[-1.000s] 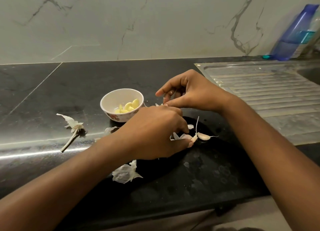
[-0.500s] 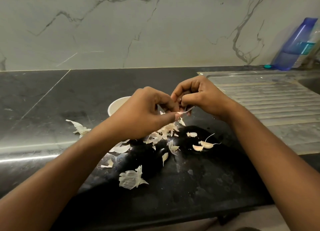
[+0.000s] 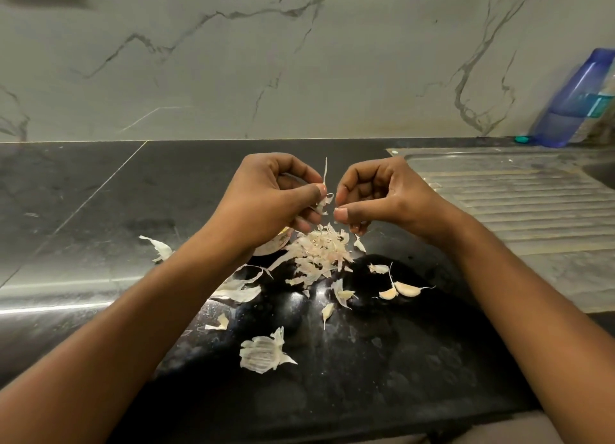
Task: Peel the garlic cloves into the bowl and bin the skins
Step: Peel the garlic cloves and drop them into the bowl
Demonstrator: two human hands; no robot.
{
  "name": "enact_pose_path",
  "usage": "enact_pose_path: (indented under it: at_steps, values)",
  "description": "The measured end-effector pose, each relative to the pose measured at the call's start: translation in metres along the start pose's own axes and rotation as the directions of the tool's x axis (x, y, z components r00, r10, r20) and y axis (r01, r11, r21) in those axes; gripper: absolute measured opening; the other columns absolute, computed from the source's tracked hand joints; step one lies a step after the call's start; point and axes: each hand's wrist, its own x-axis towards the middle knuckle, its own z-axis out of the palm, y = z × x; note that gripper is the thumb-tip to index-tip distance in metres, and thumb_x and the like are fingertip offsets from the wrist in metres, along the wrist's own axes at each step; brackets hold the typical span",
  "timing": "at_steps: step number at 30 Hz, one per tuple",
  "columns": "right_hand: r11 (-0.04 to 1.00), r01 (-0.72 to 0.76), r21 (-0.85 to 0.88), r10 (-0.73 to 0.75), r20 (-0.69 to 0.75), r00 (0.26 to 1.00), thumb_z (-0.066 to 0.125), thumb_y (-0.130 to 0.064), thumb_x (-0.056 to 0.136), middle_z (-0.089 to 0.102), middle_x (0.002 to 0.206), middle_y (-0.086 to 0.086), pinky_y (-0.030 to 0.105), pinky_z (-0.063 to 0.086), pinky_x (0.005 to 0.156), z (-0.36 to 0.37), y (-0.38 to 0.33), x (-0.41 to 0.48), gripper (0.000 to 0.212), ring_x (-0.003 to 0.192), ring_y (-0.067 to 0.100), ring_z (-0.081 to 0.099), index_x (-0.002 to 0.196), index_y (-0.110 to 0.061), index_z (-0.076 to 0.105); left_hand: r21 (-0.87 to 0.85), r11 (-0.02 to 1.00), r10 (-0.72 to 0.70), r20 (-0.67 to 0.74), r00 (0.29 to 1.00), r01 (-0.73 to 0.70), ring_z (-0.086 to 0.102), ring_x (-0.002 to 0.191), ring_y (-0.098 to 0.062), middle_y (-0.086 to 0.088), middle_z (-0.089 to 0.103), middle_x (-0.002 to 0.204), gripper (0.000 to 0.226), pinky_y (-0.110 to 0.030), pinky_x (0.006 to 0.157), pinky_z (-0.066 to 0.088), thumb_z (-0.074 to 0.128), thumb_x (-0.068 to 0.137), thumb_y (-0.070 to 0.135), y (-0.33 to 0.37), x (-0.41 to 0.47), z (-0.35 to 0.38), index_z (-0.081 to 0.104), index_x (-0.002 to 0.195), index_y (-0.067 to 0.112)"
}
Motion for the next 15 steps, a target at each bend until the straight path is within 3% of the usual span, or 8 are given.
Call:
enact_pose_path:
  at_steps: [6, 15]
  values:
    - [0.998, 0.053, -0.023, -0.054, -0.062, 0.997, 0.085, -0.004, 0.086, 0.078, 0.094, 0.018, 0.041, 0.066, 0.073, 0.009, 0.000, 0.003, 0.025, 0.081, 0.031, 0.077, 0.108, 0.000, 0.073, -0.006, 1.000, 0.028, -0.042, 0.999, -0.028, 0.080, 0.074, -0.030, -0.016, 0.079, 0.081, 0.015, -0.032, 0.064, 0.065, 0.077, 0.094, 0.010, 0.001, -0.001, 0.000, 0.069, 0.103, 0.001]
    - [0.985, 0.143, -0.099, -0.154, -0.118, 0.981, 0.085, -0.005, 0.088, 0.080, 0.096, 0.009, 0.034, 0.065, 0.076, 0.014, 0.006, 0.006, 0.028, 0.085, 0.026, 0.078, 0.115, -0.002, 0.076, -0.014, 1.000, 0.011, -0.057, 0.998, -0.011, 0.079, 0.070, -0.027, -0.012, 0.079, 0.080, 0.014, -0.030, 0.060, 0.064, 0.073, 0.096, 0.012, 0.002, -0.001, 0.000, 0.067, 0.107, 0.004]
